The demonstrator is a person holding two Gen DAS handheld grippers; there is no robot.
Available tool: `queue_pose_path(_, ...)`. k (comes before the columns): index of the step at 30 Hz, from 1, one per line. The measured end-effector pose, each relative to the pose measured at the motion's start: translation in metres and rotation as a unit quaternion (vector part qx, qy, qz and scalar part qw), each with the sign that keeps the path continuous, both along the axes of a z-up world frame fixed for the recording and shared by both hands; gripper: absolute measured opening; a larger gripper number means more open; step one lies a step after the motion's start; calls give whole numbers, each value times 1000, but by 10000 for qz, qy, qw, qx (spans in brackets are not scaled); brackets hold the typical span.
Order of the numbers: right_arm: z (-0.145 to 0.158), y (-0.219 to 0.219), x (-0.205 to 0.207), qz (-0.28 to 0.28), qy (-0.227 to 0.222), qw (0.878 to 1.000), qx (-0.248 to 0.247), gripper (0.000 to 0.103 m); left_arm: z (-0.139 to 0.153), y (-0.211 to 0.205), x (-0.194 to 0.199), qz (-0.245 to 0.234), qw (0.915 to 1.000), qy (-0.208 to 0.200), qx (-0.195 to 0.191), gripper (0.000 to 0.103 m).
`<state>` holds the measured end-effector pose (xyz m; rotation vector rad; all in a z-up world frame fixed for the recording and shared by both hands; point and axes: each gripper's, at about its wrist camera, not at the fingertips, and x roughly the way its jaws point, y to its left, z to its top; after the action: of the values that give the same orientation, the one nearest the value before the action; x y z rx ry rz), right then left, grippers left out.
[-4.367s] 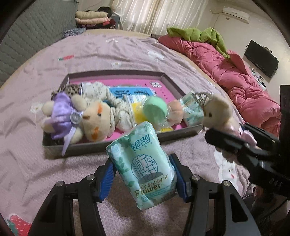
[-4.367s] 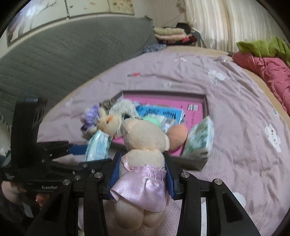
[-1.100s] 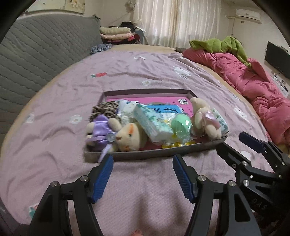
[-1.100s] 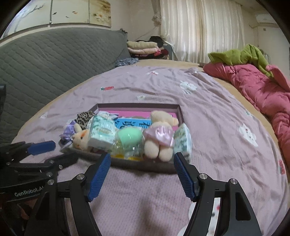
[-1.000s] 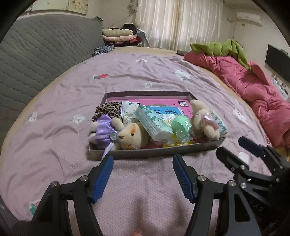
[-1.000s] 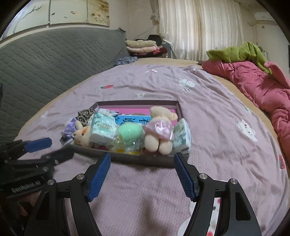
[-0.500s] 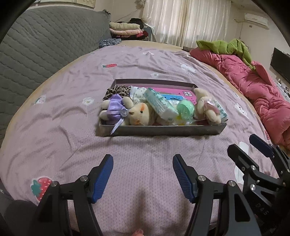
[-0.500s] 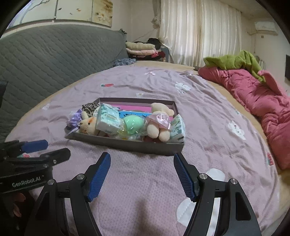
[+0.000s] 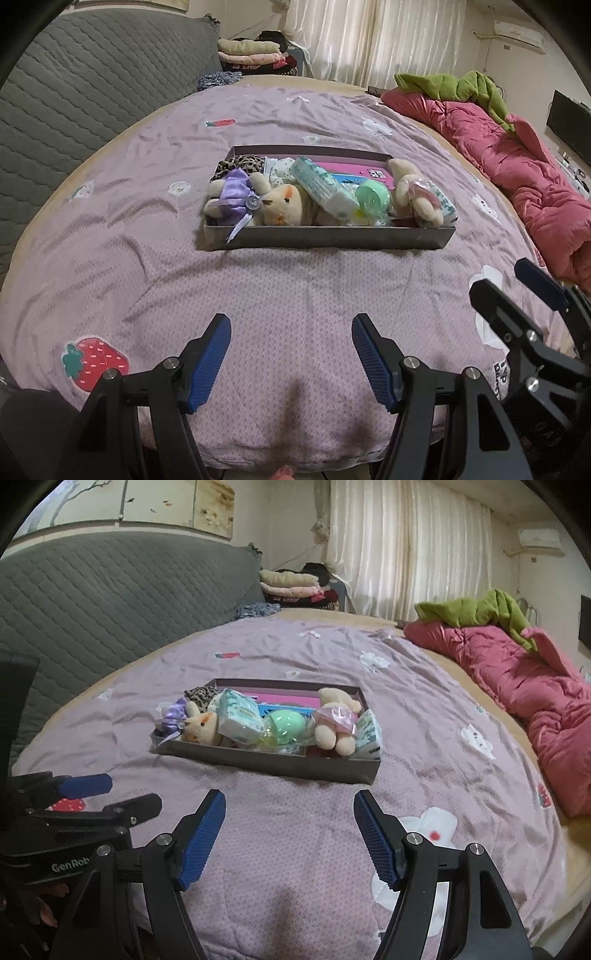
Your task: Organize soft objects
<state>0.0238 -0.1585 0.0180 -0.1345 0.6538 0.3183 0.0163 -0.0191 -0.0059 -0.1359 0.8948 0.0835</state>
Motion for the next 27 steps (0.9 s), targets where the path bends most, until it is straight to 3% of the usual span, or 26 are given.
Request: queue_pose_path(27,-25,4,16,44,419,9991,80,74,-17,1,8,119,9996,251,112,68)
